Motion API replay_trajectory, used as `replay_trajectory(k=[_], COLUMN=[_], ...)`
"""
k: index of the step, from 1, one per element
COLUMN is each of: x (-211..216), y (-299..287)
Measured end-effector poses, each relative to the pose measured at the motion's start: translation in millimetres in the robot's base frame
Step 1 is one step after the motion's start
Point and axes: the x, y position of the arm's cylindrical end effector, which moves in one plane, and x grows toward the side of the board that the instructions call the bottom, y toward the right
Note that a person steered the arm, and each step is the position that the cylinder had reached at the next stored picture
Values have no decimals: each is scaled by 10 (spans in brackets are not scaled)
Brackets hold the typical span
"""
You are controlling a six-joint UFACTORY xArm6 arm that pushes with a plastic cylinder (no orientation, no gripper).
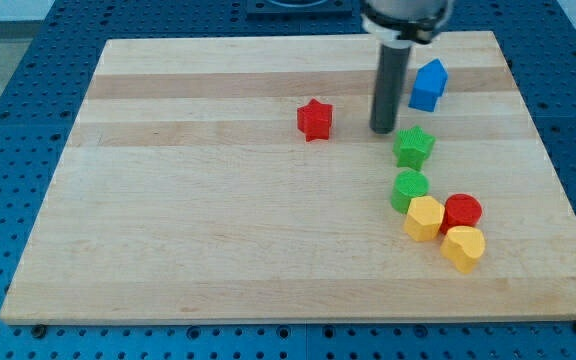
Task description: Push yellow hexagon from center to top right
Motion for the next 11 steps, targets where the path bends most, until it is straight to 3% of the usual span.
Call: replay_trajectory(k=[1,2,4,7,9,11], x=[2,263,807,899,841,1218], y=[318,391,23,-603,131,897])
